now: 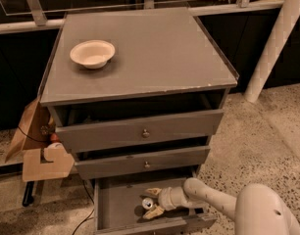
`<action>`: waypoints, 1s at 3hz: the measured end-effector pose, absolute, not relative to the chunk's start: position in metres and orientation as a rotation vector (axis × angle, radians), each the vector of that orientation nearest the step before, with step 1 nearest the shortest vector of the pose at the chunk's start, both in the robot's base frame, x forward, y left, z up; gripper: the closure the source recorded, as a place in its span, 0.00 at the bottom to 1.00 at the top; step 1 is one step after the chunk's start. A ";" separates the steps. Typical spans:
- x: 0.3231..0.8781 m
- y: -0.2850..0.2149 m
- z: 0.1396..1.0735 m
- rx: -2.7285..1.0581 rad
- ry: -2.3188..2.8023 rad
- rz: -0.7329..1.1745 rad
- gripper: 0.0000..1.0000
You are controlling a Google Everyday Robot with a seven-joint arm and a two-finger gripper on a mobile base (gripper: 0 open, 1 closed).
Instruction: Pick redbull can from bottom drawer and place on counter
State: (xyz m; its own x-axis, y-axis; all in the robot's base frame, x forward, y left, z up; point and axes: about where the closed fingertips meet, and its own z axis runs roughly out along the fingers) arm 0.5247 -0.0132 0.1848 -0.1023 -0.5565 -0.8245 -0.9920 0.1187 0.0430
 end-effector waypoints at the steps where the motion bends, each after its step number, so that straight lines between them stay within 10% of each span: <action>1: 0.526 -0.014 0.184 -1.509 1.743 0.842 0.47; 3: 0.526 -0.014 0.184 -1.509 1.742 0.843 0.94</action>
Offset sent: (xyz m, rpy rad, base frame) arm 0.0015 -0.0004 -0.0005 -0.0001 -0.0010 -0.0019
